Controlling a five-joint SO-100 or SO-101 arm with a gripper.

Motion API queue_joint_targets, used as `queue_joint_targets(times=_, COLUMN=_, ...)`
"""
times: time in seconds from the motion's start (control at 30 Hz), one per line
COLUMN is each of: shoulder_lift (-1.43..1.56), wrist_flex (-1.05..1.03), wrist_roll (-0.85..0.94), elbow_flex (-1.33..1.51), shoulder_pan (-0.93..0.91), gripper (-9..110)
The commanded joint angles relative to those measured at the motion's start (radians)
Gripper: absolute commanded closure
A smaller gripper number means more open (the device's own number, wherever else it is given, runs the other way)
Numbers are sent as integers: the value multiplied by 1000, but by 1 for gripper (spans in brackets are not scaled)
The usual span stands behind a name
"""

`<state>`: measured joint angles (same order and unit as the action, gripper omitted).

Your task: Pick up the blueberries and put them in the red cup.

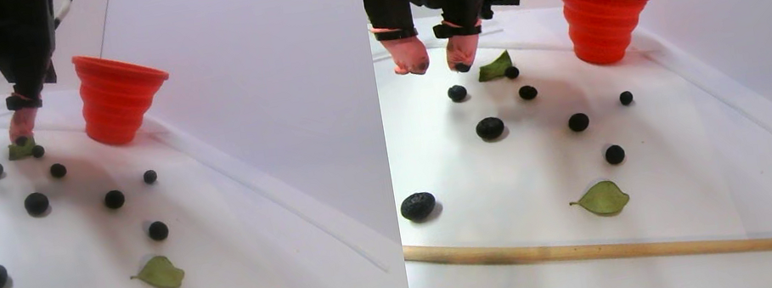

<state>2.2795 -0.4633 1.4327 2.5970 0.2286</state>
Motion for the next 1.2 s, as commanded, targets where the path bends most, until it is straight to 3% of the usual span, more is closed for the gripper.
queue_joint_targets(times=0.0, shoulder_lift=-37, wrist_flex=74, wrist_roll=-6, elbow_flex=0, shoulder_pan=5, gripper=85)
queue_joint_targets(times=1.17, shoulder_lift=-296, wrist_flex=356, wrist_roll=-3, elbow_flex=-149, shoulder_pan=48, gripper=82)
